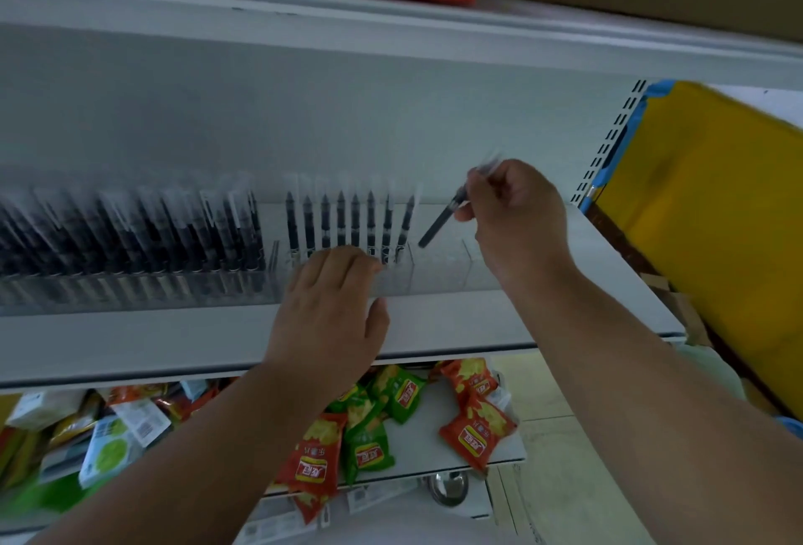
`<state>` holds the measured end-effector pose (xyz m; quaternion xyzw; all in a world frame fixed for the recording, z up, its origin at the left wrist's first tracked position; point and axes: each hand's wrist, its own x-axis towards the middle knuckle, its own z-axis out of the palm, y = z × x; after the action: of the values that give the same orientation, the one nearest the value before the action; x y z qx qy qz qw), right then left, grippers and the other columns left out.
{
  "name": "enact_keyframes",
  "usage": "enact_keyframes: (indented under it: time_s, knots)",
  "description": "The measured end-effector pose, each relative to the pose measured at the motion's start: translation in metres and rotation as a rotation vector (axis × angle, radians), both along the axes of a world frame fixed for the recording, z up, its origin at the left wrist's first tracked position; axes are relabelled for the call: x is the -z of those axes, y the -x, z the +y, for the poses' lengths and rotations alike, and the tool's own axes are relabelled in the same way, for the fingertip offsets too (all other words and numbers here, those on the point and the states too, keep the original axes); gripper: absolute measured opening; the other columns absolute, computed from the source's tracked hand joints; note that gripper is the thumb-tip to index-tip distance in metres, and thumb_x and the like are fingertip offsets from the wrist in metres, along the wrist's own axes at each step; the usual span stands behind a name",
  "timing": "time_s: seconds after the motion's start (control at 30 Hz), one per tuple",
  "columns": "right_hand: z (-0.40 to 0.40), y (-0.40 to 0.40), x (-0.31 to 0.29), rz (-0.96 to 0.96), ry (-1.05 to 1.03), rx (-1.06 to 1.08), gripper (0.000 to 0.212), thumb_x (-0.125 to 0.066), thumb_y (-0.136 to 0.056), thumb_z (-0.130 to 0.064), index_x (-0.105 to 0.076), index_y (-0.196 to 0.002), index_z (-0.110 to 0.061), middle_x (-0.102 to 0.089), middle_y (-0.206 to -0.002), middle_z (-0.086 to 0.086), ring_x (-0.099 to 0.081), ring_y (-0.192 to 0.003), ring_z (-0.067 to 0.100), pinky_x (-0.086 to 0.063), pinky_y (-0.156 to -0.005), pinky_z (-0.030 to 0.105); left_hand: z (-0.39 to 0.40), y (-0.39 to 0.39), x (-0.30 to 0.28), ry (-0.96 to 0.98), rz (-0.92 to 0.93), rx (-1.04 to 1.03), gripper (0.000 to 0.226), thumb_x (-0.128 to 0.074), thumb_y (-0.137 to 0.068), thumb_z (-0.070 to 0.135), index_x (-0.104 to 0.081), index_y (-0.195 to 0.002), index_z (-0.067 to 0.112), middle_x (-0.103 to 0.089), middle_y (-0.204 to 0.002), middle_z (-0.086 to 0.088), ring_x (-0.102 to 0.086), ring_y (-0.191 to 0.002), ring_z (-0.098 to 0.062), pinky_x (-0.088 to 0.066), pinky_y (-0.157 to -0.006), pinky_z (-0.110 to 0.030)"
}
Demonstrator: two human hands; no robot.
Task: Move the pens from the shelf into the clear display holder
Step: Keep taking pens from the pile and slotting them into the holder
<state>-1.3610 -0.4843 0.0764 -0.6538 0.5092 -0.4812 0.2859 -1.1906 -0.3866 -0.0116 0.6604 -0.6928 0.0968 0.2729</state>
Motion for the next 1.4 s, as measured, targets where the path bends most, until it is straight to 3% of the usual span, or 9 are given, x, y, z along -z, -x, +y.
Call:
enact_keyframes:
  time_s: [0.1, 0.2, 0.4, 0.6, 0.77, 0.87, 1.0, 1.3, 1.4]
  knots:
    - [-0.006, -0.004, 0.001, 0.144, 0.140, -0.011, 0.016, -0.053, -0.098, -0.027, -0.059, -0.084, -0.020, -0.069, -0.076, -0.004, -0.067, -0.073, 0.007, -0.050, -0.060, 0.022, 0.000, -0.004, 0.007, -0.060, -0.058, -0.027, 0.050, -0.042, -0.089, 0.036, -0.054, -0.132, 0.014, -0.054, -0.133, -0.006, -0.045, -0.125, -0.024, -0.036, -0.107, -0.041]
    - [-0.007, -0.012, 0.008, 0.255, 0.230, -0.070, 0.018, -0.053, -0.098, -0.026, -0.058, -0.086, -0.014, -0.066, -0.075, 0.000, -0.065, -0.072, 0.015, -0.054, -0.065, 0.033, -0.001, -0.004, 0.011, -0.078, -0.067, -0.040, 0.055, -0.041, -0.089, 0.036, -0.053, -0.137, 0.013, -0.053, -0.138, -0.006, -0.044, -0.128, -0.026, -0.034, -0.109, -0.042]
    - [-0.013, -0.022, 0.007, 0.423, 0.361, -0.076, 0.019, -0.052, -0.099, -0.024, -0.043, -0.082, -0.022, -0.043, -0.067, -0.016, -0.043, -0.060, -0.002, -0.027, -0.053, 0.014, -0.003, -0.005, 0.009, -0.049, -0.035, -0.032, 0.053, -0.044, -0.086, 0.033, -0.058, -0.133, 0.014, -0.057, -0.135, -0.003, -0.047, -0.124, -0.024, -0.036, -0.106, -0.041]
    - [-0.019, -0.020, 0.010, 0.441, 0.401, -0.056, 0.019, -0.052, -0.099, -0.022, -0.044, -0.083, -0.018, -0.045, -0.069, -0.010, -0.041, -0.062, 0.006, -0.027, -0.054, 0.013, -0.003, -0.005, 0.011, -0.015, -0.039, -0.028, 0.053, -0.049, -0.083, 0.029, -0.059, -0.132, 0.013, -0.058, -0.133, -0.004, -0.045, -0.123, -0.022, -0.037, -0.105, -0.042]
    - [-0.023, -0.025, 0.020, 0.435, 0.320, -0.095, 0.019, -0.054, -0.098, -0.025, -0.047, -0.082, -0.019, -0.047, -0.066, -0.011, -0.044, -0.059, 0.003, -0.030, -0.051, 0.019, -0.004, -0.005, 0.012, 0.014, -0.053, -0.034, 0.053, -0.052, -0.082, 0.027, -0.059, -0.132, 0.012, -0.058, -0.133, -0.005, -0.044, -0.123, -0.023, -0.036, -0.105, -0.042]
    - [-0.023, -0.028, 0.038, 0.522, 0.254, -0.147, 0.018, -0.052, -0.099, -0.026, -0.048, -0.083, -0.016, -0.049, -0.070, -0.005, -0.044, -0.062, 0.012, -0.027, -0.054, 0.027, -0.004, -0.005, 0.014, 0.024, -0.053, -0.037, 0.053, -0.052, -0.082, 0.027, -0.059, -0.132, 0.012, -0.058, -0.133, -0.006, -0.044, -0.123, -0.023, -0.034, -0.105, -0.041]
    - [-0.023, -0.029, 0.038, 0.567, 0.242, -0.175, 0.020, -0.051, -0.099, -0.025, -0.044, -0.083, -0.016, -0.046, -0.072, -0.004, -0.043, -0.065, 0.015, -0.026, -0.055, 0.028, -0.006, -0.005, 0.015, 0.016, -0.060, -0.035, 0.054, -0.052, -0.081, 0.028, -0.059, -0.132, 0.013, -0.058, -0.133, -0.005, -0.043, -0.123, -0.023, -0.029, -0.106, -0.038]
    - [-0.019, -0.029, 0.036, 0.550, 0.153, -0.139, 0.018, -0.054, -0.098, -0.028, -0.047, -0.085, -0.017, -0.054, -0.075, -0.001, -0.051, -0.068, 0.018, -0.033, -0.060, 0.027, -0.004, -0.006, 0.013, -0.019, -0.047, -0.033, 0.055, -0.048, -0.082, 0.029, -0.057, -0.134, 0.014, -0.057, -0.135, -0.003, -0.044, -0.125, -0.022, -0.034, -0.108, -0.041]
    - [-0.014, -0.025, 0.037, 0.508, 0.119, -0.116, 0.016, -0.057, -0.096, -0.032, -0.053, -0.097, -0.016, -0.061, -0.086, -0.001, -0.056, -0.076, 0.015, -0.039, -0.065, 0.026, -0.003, -0.006, 0.012, -0.046, -0.048, -0.037, 0.056, -0.047, -0.082, 0.030, -0.056, -0.135, 0.015, -0.056, -0.136, -0.003, -0.042, -0.125, -0.021, -0.035, -0.108, -0.043]
